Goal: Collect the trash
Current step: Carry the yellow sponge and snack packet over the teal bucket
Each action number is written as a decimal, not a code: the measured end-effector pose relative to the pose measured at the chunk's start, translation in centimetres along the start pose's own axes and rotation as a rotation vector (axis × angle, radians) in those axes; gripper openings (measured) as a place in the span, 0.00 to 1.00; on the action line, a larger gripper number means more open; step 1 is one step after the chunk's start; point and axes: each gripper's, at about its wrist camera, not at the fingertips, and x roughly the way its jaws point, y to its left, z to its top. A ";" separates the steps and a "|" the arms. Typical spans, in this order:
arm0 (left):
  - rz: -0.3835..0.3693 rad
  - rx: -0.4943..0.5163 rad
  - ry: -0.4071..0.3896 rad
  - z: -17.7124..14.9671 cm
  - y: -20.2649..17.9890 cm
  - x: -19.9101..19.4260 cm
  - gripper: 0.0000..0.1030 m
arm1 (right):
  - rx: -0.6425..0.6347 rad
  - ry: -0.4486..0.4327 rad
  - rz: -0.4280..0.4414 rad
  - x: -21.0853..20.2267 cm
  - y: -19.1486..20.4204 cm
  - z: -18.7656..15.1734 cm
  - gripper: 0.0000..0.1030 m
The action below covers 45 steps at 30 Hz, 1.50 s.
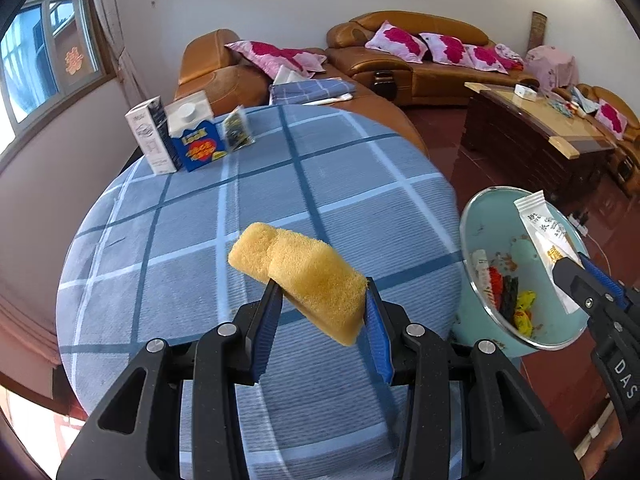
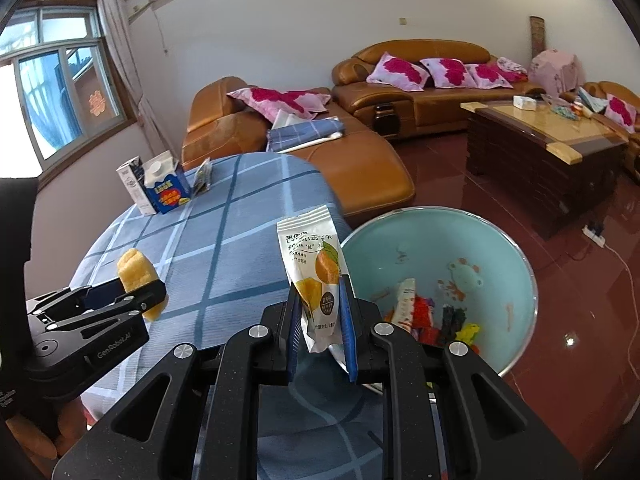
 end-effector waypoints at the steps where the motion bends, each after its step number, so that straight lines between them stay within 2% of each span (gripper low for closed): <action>1: -0.002 0.004 -0.001 0.1 -0.3 -0.1 0.39 | 0.006 0.000 -0.004 0.0 -0.3 0.0 0.18; 30: -0.093 0.108 -0.019 3.6 -9.4 1.2 0.39 | 0.148 -0.048 -0.142 0.1 -7.6 1.1 0.18; 45: -0.134 0.144 0.015 4.2 -13.3 3.1 0.39 | 0.184 -0.053 -0.222 0.9 -9.9 0.9 0.18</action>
